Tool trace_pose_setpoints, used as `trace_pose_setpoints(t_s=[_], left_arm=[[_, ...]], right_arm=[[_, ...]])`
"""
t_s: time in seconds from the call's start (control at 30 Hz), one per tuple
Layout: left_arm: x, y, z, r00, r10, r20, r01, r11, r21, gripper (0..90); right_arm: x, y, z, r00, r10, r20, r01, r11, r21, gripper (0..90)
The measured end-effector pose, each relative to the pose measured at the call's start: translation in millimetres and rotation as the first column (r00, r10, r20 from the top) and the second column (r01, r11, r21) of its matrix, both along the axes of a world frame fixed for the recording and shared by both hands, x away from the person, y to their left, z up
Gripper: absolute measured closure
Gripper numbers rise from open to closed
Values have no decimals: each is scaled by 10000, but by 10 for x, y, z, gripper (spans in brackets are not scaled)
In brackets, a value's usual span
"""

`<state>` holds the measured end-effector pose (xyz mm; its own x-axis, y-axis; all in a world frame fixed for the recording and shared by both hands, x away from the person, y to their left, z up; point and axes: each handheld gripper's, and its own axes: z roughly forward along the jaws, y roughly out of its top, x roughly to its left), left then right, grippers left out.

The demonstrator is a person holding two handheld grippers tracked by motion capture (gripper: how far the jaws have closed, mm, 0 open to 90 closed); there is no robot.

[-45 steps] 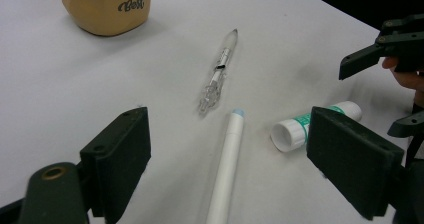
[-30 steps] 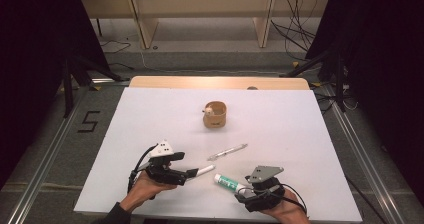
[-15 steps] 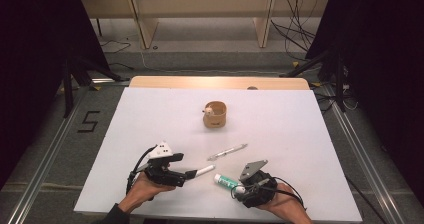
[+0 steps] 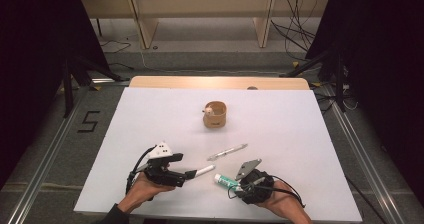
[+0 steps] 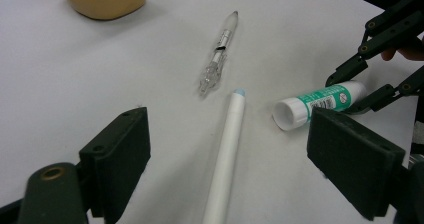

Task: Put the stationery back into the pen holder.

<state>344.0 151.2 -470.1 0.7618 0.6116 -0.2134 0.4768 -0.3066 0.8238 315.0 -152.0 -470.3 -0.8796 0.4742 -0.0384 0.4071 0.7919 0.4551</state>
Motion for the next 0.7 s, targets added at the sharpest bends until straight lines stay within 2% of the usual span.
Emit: trace_pose_setpoints(t_s=[0.27,0.3,0.33,0.37,0.4,0.43,0.47,0.5,0.53,0.57,0.6,0.63,0.67,0.7], left_arm=[[-1,6,3,10000,25,-26,-25,10000,-25,170],[0,4,1,10000,16,-28,-16,10000,-13,169],[0,4,1,10000,16,-28,-16,10000,-13,169],[2,5,0,10000,30,-38,-30,10000,-25,169],[2,5,0,10000,30,-38,-30,10000,-25,170],[1,6,2,10000,68,-50,-68,10000,-64,169],[1,6,2,10000,68,-50,-68,10000,-64,169],[2,11,7,10000,68,-33,-68,10000,-64,170],[2,11,7,10000,68,-33,-68,10000,-64,170],[2,14,13,10000,73,-36,-73,9999,-90,169],[2,14,13,10000,73,-36,-73,9999,-90,170],[4,19,17,10000,75,-28,-75,9999,-99,169],[4,19,17,10000,75,-28,-75,9999,-99,169],[5,21,20,9999,102,-40,-103,9999,-132,170]], right_arm=[[-59,32,15,9970,290,712,-268,9991,-315,655],[-74,32,23,9947,349,965,-320,9990,-318,656],[-74,32,23,9947,349,965,-320,9990,-318,656],[-90,33,37,9914,395,1244,-351,9987,-381,656],[-90,33,37,9914,395,1244,-351,9987,-381,656],[-109,35,52,9864,448,1581,-374,9981,-495,656],[-109,35,52,9864,448,1581,-374,9981,-495,656],[-130,34,62,9772,603,2036,-506,9974,-523,656],[-130,34,62,9772,603,2036,-506,9974,-523,656],[-157,37,74,9650,701,2526,-588,9969,-518,656],[-157,37,74,9650,701,2526,-588,9969,-518,656],[-191,59,80,9461,888,3115,-684,9948,-759,656],[-191,59,80,9461,888,3115,-684,9948,-759,656],[-224,80,83,9276,1055,3583,-779,9928,-905,656]])
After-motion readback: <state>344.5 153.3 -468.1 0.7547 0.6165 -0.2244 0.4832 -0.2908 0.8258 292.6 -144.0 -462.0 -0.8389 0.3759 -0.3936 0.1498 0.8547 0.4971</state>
